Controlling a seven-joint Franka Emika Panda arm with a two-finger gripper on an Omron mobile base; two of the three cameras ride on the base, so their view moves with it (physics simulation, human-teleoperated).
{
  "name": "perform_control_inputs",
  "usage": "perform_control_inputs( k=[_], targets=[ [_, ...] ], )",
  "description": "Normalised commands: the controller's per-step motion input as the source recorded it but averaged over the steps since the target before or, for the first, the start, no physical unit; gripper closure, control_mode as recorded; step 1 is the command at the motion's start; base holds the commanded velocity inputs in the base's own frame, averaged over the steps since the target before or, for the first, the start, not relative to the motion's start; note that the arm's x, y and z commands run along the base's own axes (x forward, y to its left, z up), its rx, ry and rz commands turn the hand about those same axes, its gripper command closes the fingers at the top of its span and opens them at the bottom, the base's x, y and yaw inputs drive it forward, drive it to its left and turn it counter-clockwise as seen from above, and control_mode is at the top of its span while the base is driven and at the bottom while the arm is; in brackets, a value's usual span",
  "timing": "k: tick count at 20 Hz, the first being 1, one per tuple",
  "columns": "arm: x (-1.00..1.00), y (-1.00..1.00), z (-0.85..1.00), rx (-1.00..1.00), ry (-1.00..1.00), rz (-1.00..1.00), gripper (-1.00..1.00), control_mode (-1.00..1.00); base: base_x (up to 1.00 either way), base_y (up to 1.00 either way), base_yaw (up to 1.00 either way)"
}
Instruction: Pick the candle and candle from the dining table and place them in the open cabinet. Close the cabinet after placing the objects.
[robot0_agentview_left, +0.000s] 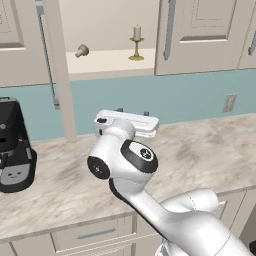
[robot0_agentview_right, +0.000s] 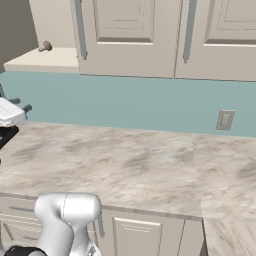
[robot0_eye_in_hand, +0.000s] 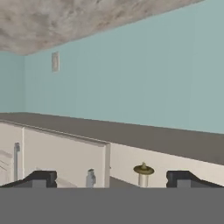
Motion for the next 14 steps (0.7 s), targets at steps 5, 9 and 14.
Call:
perform_control_inputs(
  k=[5, 9, 14],
  targets=[
    [-0.18, 0.41, 0.0, -0.23, -0.01, -0.06, -1.0, -1.0, 0.0, 0.0, 0.0],
    [-0.28, 0.4, 0.0, -0.22, -0.04, -0.09, -1.0, -1.0, 0.0, 0.0, 0.0],
    [-0.37, 0.33, 0.0, -0.19, -0.06, -0.1, -1.0, -1.0, 0.0, 0.0, 0.0]
  ],
)
